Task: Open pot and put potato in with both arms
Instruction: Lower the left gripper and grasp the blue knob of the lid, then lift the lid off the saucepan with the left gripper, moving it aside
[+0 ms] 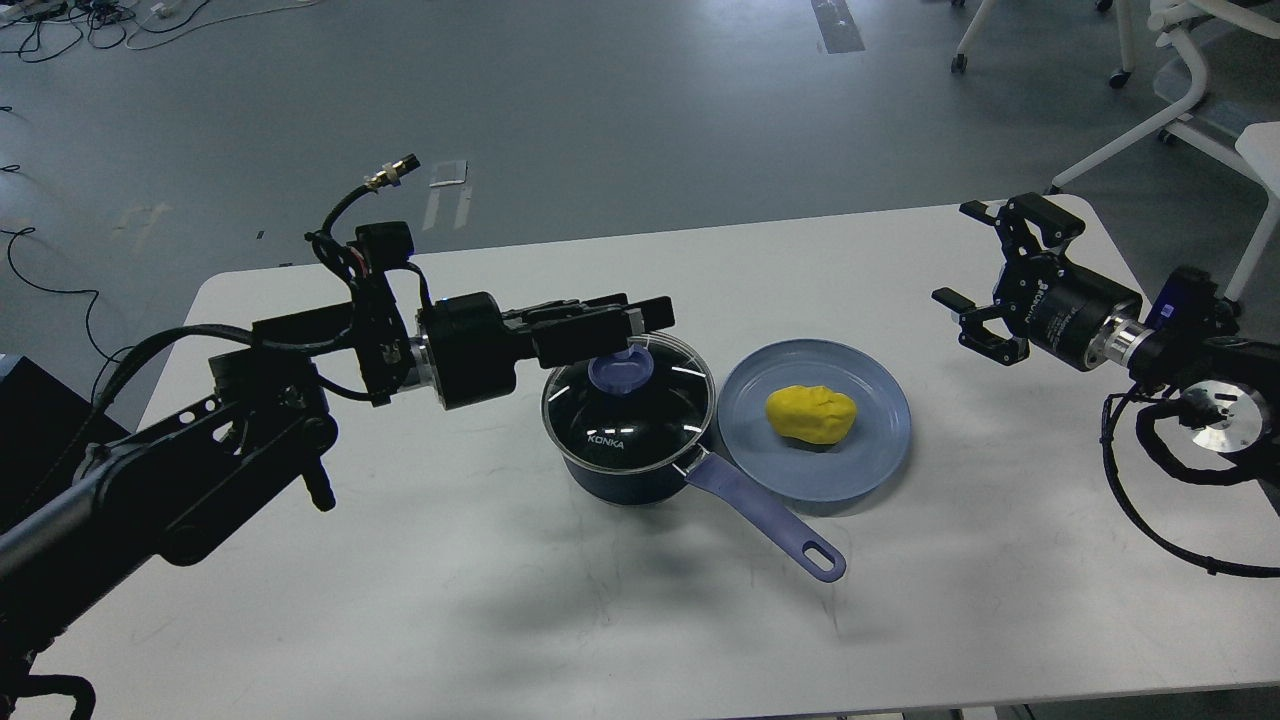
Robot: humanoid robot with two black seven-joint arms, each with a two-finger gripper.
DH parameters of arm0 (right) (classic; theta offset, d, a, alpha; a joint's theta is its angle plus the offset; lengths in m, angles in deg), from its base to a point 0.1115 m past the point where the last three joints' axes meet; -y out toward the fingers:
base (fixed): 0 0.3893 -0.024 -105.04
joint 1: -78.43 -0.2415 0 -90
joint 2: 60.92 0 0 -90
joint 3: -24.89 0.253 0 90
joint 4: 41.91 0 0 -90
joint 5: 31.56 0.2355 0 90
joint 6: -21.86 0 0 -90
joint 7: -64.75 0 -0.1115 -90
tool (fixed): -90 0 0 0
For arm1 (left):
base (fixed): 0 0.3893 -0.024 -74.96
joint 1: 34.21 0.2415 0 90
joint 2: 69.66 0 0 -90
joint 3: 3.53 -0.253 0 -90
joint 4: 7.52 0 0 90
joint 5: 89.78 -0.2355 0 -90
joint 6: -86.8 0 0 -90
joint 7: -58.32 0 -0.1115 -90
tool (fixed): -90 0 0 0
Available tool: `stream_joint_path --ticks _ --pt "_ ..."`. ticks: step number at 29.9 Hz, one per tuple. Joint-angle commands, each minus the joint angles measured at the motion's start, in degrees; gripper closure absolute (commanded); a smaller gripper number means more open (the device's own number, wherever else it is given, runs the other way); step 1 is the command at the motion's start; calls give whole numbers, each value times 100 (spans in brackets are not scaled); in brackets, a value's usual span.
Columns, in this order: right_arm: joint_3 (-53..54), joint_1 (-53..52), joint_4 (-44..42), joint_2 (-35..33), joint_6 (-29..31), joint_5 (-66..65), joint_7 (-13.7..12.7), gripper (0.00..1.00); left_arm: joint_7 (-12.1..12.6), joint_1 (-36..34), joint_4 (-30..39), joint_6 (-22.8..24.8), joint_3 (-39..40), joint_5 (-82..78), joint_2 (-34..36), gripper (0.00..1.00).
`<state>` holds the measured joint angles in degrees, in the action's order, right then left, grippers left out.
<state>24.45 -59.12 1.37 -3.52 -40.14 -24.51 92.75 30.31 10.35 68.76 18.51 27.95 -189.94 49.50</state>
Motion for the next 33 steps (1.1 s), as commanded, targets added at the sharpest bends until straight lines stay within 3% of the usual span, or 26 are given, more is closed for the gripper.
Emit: stream_joint_path --ticks 1,14,27,33 --pt "1 18 5 9 0 -1 0 0 1 -18 -148 -149 -19 -1048 -191 2" --pt "-8 27 5 0 0 -10 0 0 1 -115 -1308 -562 -484 -1884 -560 2" --pt "18 27 -4 -18 0 -10 0 0 1 -88 -1361 -571 -520 -1876 -587 3" --pt "18 27 -4 -18 0 -10 0 0 1 -53 -1361 -580 -546 -1876 -595 9"
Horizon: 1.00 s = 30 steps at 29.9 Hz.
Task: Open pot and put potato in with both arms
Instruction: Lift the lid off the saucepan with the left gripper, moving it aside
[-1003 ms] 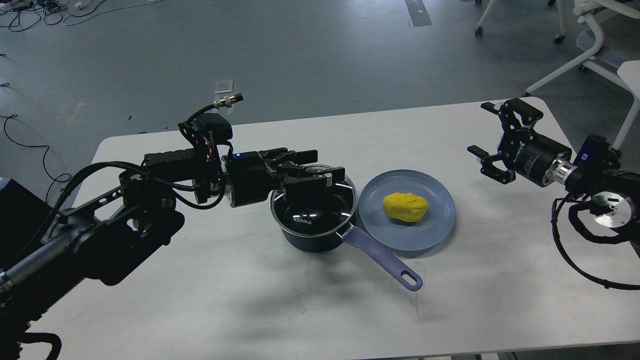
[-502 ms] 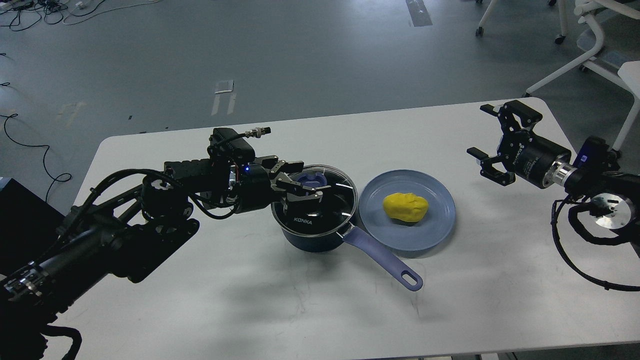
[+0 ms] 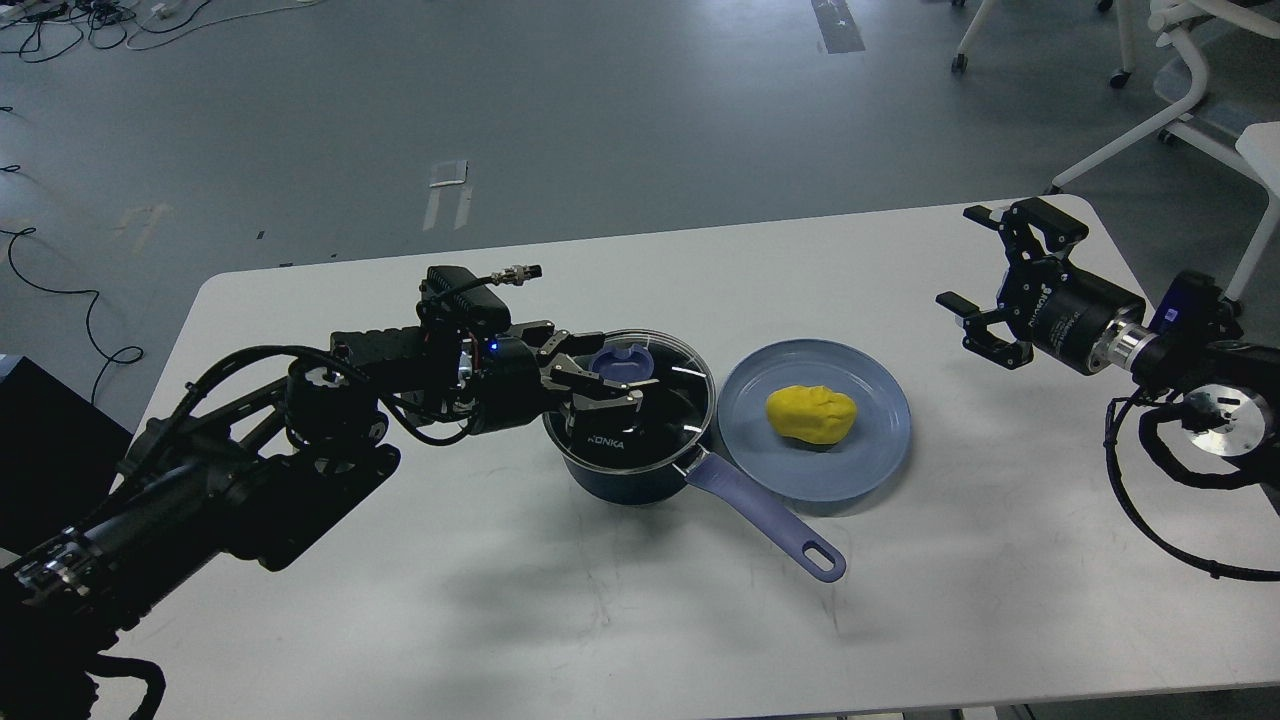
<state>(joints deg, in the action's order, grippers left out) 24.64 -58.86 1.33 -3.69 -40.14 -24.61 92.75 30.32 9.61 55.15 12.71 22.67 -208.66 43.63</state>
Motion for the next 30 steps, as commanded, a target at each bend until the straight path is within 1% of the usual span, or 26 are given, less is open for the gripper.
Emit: stream_joint_path --ticks 1,3,4,6,7,9,13,16,18,19,20,22,24,28,30 --pt "-1 0 0 -1 0 0 0 0 0 30 0 -9 -97 6 -17 15" --pt "-1 0 0 -1 0 0 0 0 0 21 0 -70 -159 6 -9 22" --pt "-1 0 0 -1 0 0 0 0 0 30 9 -105 -159 6 0 29" --pt "8 0 9 -9 0 0 0 0 0 21 18 -123 -159 14 0 37" --pt "-1 0 9 -9 0 0 0 0 0 21 44 -132 -150 14 18 44" --pt "-1 0 9 -9 0 0 0 0 0 12 88 -201 -141 14 44 47" --pt "-1 0 9 -9 0 0 0 0 0 -58 123 -325 -133 32 62 48" --pt "8 0 0 -9 0 0 0 0 0 -207 228 -395 -133 50 202 48" --pt "-1 0 0 -9 0 0 0 0 0 -260 430 -448 -124 84 508 48" --pt "-1 0 0 -9 0 0 0 0 0 -260 431 -448 -124 85 510 48" --pt "8 0 0 -9 0 0 0 0 0 -260 492 -500 -124 180 701 48" --pt "8 0 0 -9 0 0 0 0 0 -251 527 -720 -141 339 1027 48" --pt "8 0 9 -9 0 0 0 0 0 -138 528 -1332 -202 392 1466 47" --pt "-1 0 0 -9 0 0 0 0 0 169 528 -1949 -527 453 2055 46" --pt "-1 0 9 -9 0 0 0 0 0 363 528 -2109 -572 612 2285 46"
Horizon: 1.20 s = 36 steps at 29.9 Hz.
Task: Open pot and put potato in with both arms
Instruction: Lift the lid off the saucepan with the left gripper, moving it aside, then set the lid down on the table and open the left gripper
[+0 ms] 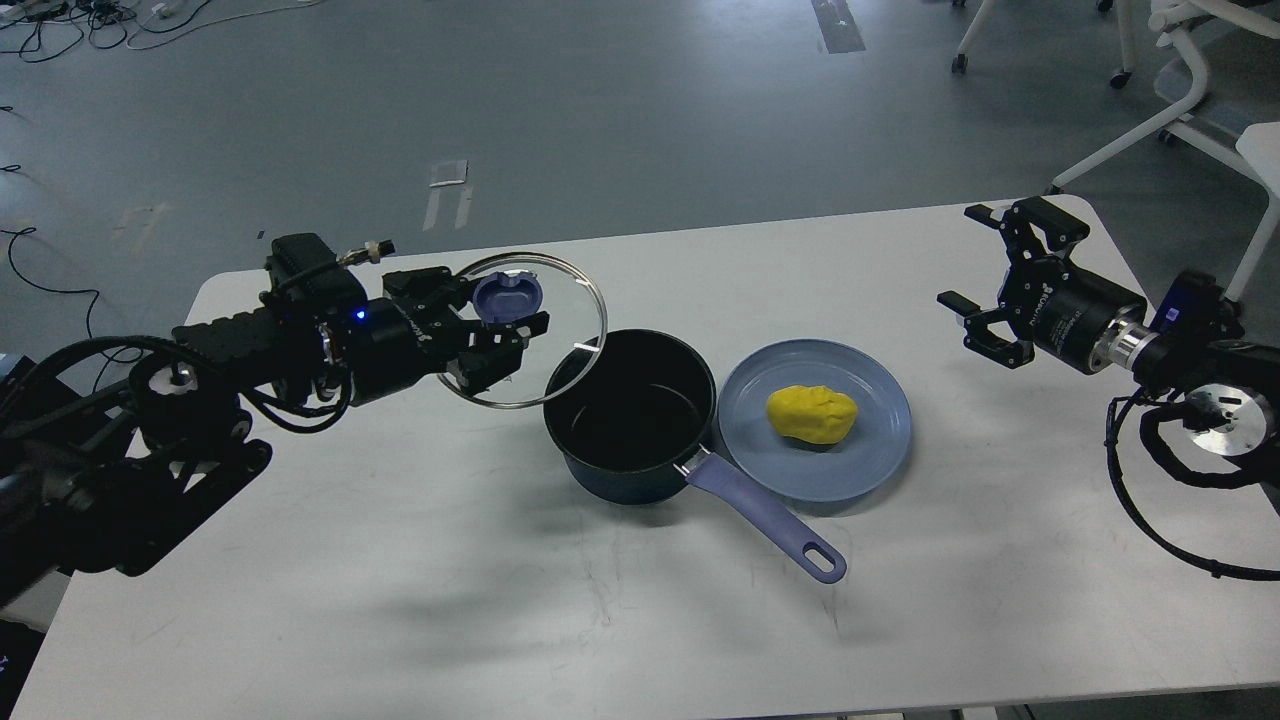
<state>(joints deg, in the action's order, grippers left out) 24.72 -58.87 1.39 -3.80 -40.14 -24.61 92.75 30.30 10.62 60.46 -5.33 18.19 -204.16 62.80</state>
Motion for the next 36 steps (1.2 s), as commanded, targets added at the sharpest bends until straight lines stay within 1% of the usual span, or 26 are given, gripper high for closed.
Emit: stream_joint_path --ticks 1,6,9,11,13,17,21,23,24,25,29,32,36 --pt "-8 1 -6 1 0 0 0 0 2 446 -12 -357 -115 266 455 46" --pt "-26 9 3 10 0 -9 0 0 2 904 -179 -472 -115 390 491 44" --pt "-26 9 3 18 0 -9 0 0 2 1080 -390 -516 -97 408 438 44" --pt "-26 9 3 19 0 -9 0 0 2 1238 -696 -534 -88 434 342 42" --pt "-35 27 3 27 0 -9 0 0 2 1273 -846 -586 -97 434 202 42" --pt "-26 45 3 27 0 -17 0 0 2 1396 -996 -613 -106 425 148 40" --pt "-26 45 12 1 0 -9 0 0 2 1485 -1014 -613 -106 434 131 38" --pt "-26 45 12 10 0 -9 0 0 2 1537 -1014 -621 -97 443 131 34" --pt "-26 45 12 10 0 -17 0 0 2 1555 -1040 -622 -97 443 131 28" --pt "-26 45 12 10 0 -17 0 0 2 1564 -1067 -622 -97 469 131 25" --pt "-17 45 12 10 0 -17 0 0 2 1625 -1146 -630 -97 522 131 23" --pt "-17 45 12 10 0 -17 0 0 2 1695 -1234 -753 -106 522 87 18" --pt "-8 45 12 10 0 -17 0 0 2 1722 -1217 -797 -97 531 69 3"
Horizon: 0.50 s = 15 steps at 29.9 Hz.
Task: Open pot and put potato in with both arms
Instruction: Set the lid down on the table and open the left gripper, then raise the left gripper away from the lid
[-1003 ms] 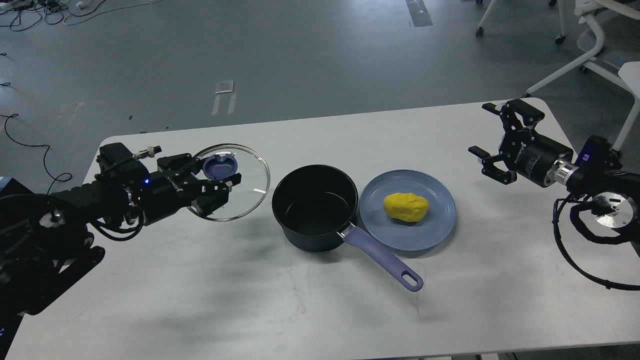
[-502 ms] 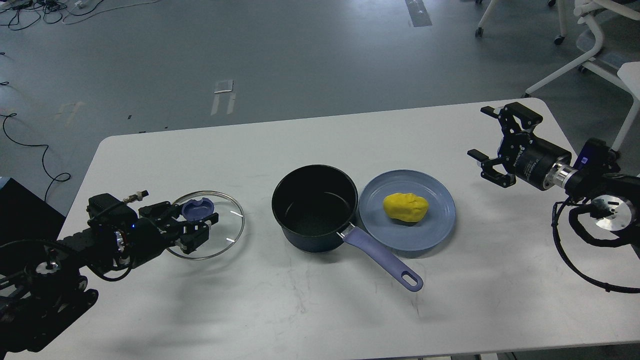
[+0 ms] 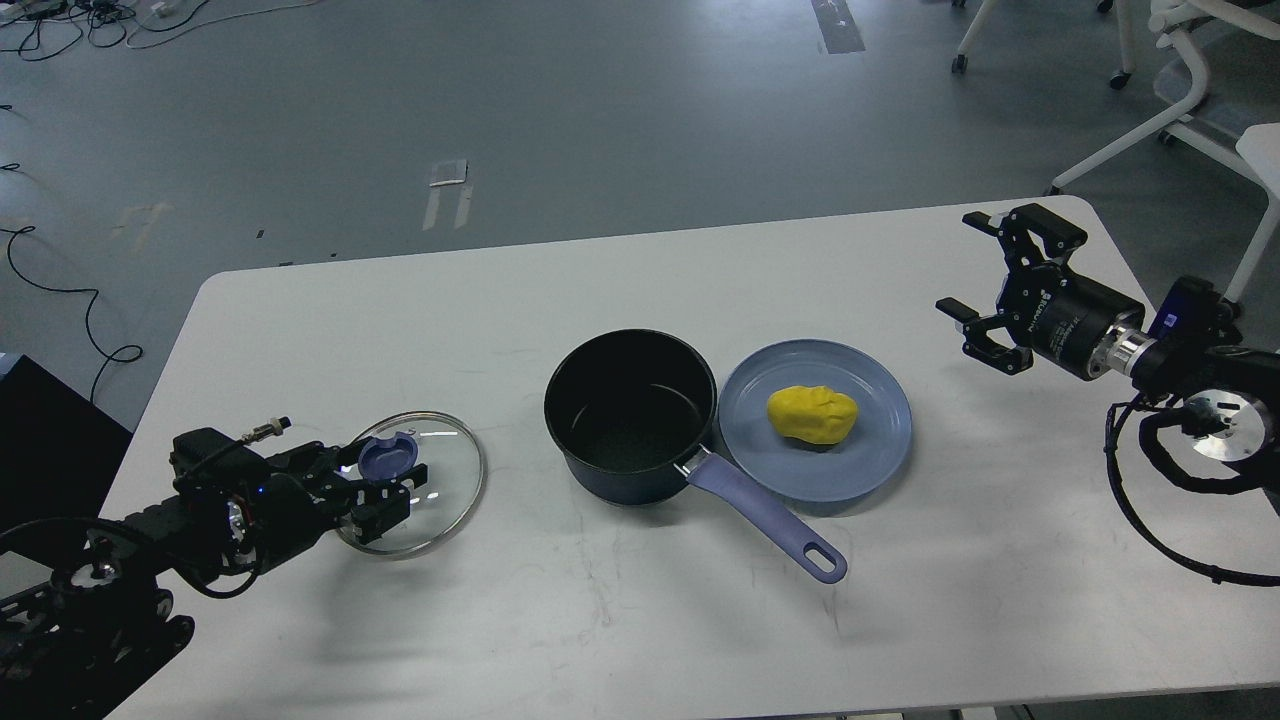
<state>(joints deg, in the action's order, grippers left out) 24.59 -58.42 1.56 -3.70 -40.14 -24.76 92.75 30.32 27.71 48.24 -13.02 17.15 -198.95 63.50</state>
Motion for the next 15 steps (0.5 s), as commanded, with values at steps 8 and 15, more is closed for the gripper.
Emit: stream_joint_path --ticks 8,15 --pt "39 -18 100 -18 0 6 0 0 0 -311 891 339 68 1510 490 2" --pt "-4 -297 170 -87 0 -405 0 0 0 -1551 1086 1841 50 4626 501 2"
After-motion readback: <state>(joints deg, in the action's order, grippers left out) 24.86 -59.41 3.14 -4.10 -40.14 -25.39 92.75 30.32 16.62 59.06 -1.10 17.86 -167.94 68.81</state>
